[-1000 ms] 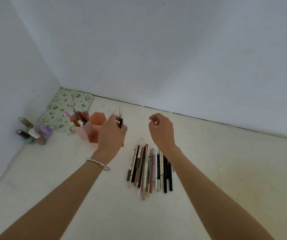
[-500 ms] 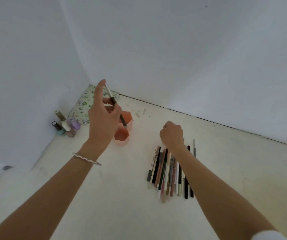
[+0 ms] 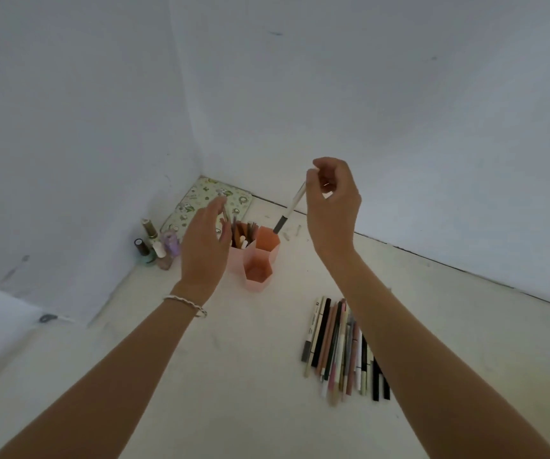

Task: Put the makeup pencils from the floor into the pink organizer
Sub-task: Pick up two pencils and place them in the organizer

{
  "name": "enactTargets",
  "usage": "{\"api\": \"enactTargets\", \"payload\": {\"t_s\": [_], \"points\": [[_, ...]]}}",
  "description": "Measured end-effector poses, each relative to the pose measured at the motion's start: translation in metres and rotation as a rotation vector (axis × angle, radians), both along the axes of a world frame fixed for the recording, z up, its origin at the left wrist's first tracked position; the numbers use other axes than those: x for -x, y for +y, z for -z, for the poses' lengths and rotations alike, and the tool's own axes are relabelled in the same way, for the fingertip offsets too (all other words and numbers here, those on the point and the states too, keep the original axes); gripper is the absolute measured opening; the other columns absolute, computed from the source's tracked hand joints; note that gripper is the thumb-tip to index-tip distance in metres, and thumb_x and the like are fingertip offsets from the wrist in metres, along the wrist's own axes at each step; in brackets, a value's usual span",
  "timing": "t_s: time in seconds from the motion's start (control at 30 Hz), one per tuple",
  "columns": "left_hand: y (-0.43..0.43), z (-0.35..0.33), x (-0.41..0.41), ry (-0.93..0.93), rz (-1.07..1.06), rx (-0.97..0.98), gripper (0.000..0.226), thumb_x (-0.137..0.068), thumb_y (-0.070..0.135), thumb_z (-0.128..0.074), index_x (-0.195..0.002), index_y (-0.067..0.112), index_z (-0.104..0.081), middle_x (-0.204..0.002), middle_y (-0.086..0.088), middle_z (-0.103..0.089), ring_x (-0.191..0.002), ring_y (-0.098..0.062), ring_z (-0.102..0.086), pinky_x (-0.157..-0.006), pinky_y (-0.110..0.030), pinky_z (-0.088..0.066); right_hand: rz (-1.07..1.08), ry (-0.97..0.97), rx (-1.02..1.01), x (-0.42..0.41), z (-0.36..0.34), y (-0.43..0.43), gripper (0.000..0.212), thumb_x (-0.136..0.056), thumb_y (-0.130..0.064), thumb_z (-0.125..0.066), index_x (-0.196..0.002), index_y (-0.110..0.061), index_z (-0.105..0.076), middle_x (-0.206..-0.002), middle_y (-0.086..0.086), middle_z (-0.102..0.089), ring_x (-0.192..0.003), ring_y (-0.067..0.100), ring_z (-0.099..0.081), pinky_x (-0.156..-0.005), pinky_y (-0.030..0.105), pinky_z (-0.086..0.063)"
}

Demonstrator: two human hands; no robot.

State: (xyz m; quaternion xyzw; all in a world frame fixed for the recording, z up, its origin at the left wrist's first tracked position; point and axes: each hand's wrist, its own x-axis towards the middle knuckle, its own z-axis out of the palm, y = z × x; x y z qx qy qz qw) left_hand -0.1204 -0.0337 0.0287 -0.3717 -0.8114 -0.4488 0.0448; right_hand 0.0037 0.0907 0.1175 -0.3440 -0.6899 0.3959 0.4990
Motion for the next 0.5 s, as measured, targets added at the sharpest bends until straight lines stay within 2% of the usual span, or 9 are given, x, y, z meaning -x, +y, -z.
{"api": "enactTargets", "payload": {"t_s": [0.07,0.13,0.3,0.4,0.5], "points": [[-0.005,0.001,0.002,0.080,-0.029,0.005,0.028,-0.096,0.014,-0.056,-0.123,0.010,-0.062,-0.123,-0.010,-0.059,-0.119,-0.026,-0.052,-0.104,-0.038,-0.043,-0.014,-0.015,-0.002,0.006,0.009,-0.008,0.011,-0.092,-0.008,-0.058,-0.102,-0.010,-0.063,-0.081,-0.011,-0.060,-0.073,0.000,-0.054,-0.073,0.015,-0.047],[-0.011,-0.004,0.009,0.088,-0.086,-0.020,0.031,-0.095,0.012,-0.053,-0.125,0.008,-0.060,-0.126,-0.013,-0.056,-0.122,-0.028,-0.048,-0.105,-0.037,-0.040,-0.040,-0.040,-0.021,0.012,0.017,-0.016,0.012,-0.092,-0.010,-0.058,-0.103,-0.012,-0.063,-0.085,-0.006,-0.063,-0.076,0.003,-0.056,-0.076,0.020,-0.049],[-0.024,-0.027,0.020,0.023,-0.099,-0.135,0.035,-0.095,0.006,-0.046,-0.129,0.010,-0.053,-0.127,-0.008,-0.052,-0.115,-0.023,-0.053,-0.096,-0.041,-0.048,-0.122,-0.173,-0.093,0.026,0.039,-0.031,0.015,-0.096,-0.011,-0.056,-0.110,-0.011,-0.062,-0.098,-0.002,-0.064,-0.088,0.012,-0.057,-0.083,0.028,-0.049],[-0.024,-0.036,0.017,-0.004,-0.082,-0.207,0.035,-0.094,0.004,-0.046,-0.127,0.012,-0.054,-0.124,-0.006,-0.053,-0.103,-0.014,-0.057,-0.086,-0.031,-0.052,-0.103,-0.169,-0.071,0.032,0.048,-0.034,0.014,-0.096,-0.011,-0.055,-0.107,-0.012,-0.062,-0.096,-0.006,-0.063,-0.086,0.010,-0.056,-0.082,0.027,-0.049],[-0.018,-0.038,0.011,-0.063,-0.055,-0.245,0.038,-0.092,0.002,-0.046,-0.127,0.015,-0.054,-0.125,-0.003,-0.053,-0.096,-0.008,-0.057,-0.078,-0.021,-0.051,-0.105,-0.187,-0.078,0.032,0.055,-0.032,0.013,-0.094,-0.012,-0.057,-0.105,-0.013,-0.063,-0.094,-0.009,-0.062,-0.085,0.006,-0.055,-0.080,0.019,-0.045]]}}
